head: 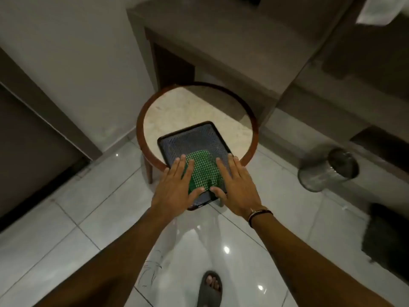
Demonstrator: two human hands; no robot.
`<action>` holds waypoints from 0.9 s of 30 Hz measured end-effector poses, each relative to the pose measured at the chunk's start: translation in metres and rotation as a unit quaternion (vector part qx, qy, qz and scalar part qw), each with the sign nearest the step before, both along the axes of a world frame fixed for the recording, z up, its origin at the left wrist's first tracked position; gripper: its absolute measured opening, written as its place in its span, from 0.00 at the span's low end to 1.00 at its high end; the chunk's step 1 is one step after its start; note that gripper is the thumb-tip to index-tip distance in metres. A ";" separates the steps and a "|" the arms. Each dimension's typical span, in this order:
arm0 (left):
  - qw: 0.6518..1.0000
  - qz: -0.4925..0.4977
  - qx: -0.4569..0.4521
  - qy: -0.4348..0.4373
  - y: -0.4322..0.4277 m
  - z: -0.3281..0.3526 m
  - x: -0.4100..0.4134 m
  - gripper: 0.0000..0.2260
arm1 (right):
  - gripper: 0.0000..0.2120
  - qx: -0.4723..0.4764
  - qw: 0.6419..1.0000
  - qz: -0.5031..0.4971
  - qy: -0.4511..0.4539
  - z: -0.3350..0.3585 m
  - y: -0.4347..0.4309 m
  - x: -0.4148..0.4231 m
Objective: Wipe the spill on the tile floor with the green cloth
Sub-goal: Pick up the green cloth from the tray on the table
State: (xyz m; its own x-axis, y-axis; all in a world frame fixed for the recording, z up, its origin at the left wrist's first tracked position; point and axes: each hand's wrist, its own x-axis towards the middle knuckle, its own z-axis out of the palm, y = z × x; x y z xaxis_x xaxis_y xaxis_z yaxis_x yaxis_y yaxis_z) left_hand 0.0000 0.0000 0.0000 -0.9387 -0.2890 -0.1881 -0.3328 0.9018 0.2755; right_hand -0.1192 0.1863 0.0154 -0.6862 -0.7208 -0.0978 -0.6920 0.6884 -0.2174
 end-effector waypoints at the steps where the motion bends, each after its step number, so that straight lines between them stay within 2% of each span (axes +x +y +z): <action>1: 1.000 -0.002 0.003 -0.010 -0.003 -0.027 -0.014 0.45 | 0.45 0.017 0.999 0.030 -0.018 -0.031 -0.009 -0.014; 4: 0.999 -0.001 -0.011 -0.043 -0.011 -0.104 -0.051 0.46 | 0.50 0.076 0.991 0.097 -0.052 -0.112 -0.031 -0.059; 7: 0.997 -0.005 -0.026 -0.067 -0.021 -0.169 -0.077 0.48 | 0.52 0.095 0.984 0.142 -0.055 -0.183 -0.058 -0.096; 10: 0.997 -0.005 -0.031 -0.074 -0.026 -0.217 -0.082 0.48 | 0.54 0.103 0.979 0.164 -0.071 -0.228 -0.074 -0.115; 12: 0.997 0.001 -0.030 -0.075 -0.020 -0.239 -0.076 0.46 | 0.51 0.103 0.976 0.177 -0.072 -0.250 -0.072 -0.117; 18: 0.996 0.016 -0.048 -0.072 -0.002 -0.260 -0.090 0.32 | 0.29 0.094 0.979 0.179 -0.037 -0.258 -0.068 -0.119; 21: 0.997 0.011 -0.038 -0.064 0.006 -0.260 -0.102 0.31 | 0.29 0.090 0.979 0.181 -0.038 -0.252 -0.065 -0.119; 27: 0.997 0.004 -0.045 0.064 -0.004 -0.231 -0.100 0.32 | 0.29 -0.008 0.992 0.125 -0.007 -0.226 -0.066 -0.104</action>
State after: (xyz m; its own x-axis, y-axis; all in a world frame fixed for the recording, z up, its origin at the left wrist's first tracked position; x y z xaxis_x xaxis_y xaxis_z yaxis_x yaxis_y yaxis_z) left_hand -0.0995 -0.0042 -0.2309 -0.9507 -0.3077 -0.0393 -0.3082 0.9221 0.2340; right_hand -0.2233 0.1207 -0.2101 -0.4853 -0.8693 -0.0935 -0.8374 0.4929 -0.2364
